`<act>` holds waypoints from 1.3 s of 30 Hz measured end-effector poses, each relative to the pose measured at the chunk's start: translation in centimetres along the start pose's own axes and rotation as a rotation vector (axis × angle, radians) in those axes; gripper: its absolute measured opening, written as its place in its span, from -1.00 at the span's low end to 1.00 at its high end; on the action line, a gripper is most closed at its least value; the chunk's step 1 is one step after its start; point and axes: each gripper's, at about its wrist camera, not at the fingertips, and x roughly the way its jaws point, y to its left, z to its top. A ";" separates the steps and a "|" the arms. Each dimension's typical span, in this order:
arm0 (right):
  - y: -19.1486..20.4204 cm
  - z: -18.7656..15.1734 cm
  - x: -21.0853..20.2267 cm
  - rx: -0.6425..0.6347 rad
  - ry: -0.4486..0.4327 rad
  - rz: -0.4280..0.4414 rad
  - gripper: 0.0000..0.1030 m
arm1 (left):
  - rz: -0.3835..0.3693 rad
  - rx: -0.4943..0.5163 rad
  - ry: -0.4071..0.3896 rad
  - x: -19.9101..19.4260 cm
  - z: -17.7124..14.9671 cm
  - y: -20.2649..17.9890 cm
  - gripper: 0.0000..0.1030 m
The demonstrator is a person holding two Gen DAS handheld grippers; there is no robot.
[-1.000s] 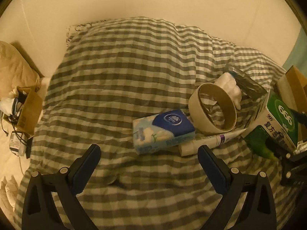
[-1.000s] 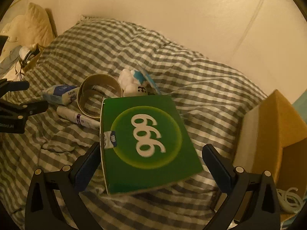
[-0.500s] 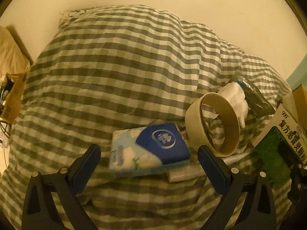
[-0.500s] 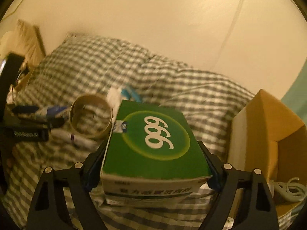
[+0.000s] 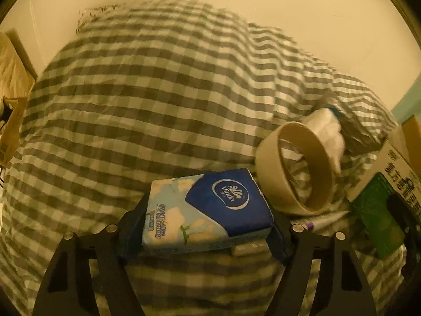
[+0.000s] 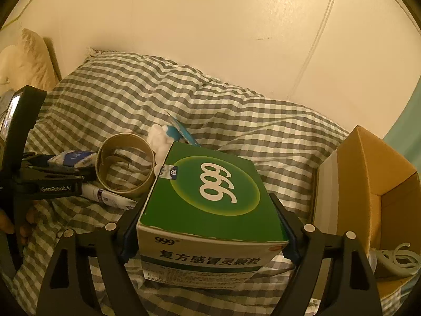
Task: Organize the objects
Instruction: 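Grasp the tissue pack with the left tool while the right tool grasps the green medicine box, then carry the tissue pack and green box into the cardboard box and release both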
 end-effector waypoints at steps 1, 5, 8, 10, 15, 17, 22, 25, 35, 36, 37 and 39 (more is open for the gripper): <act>0.1 -0.1 -0.2 0.001 -0.004 0.003 0.60 | 0.004 0.007 -0.006 -0.5 0.0 -0.2 0.51; 0.2 -0.2 -1.6 0.008 -0.029 0.017 0.59 | 0.042 0.042 -0.049 -3.5 -0.2 -0.8 0.51; 0.2 -0.1 -3.1 0.024 -0.055 0.036 0.59 | 0.058 0.059 -0.090 -6.4 -0.5 -1.5 0.51; 0.2 0.0 -4.6 0.030 -0.075 0.044 0.58 | 0.066 0.078 -0.114 -8.3 -0.9 -2.3 0.51; 0.3 0.9 -10.1 0.019 -0.154 0.046 0.57 | 0.081 0.115 -0.202 -14.6 -1.3 -4.6 0.51; -0.1 1.4 -12.8 0.018 -0.192 0.039 0.57 | 0.083 0.125 -0.244 -17.5 -0.9 -5.4 0.51; -1.8 2.6 -20.2 0.037 -0.289 0.027 0.57 | 0.074 0.159 -0.360 -24.5 -0.5 -8.5 0.51; -3.9 2.8 -24.8 0.033 -0.344 -0.013 0.57 | 0.013 0.183 -0.406 -27.8 -0.8 -11.0 0.51; -12.0 2.5 -32.7 0.107 -0.439 -0.135 0.57 | -0.103 0.297 -0.454 -30.4 -1.9 -21.3 0.51; -12.8 2.6 -32.6 0.120 -0.441 -0.137 0.57 | -0.107 0.309 -0.454 -30.1 -1.8 -22.2 0.51; -13.7 2.7 -32.4 0.134 -0.440 -0.134 0.57 | -0.113 0.318 -0.453 -29.8 -1.7 -23.2 0.51; -15.1 2.9 -31.6 0.152 -0.429 -0.126 0.57 | -0.127 0.339 -0.444 -28.6 -1.4 -25.2 0.51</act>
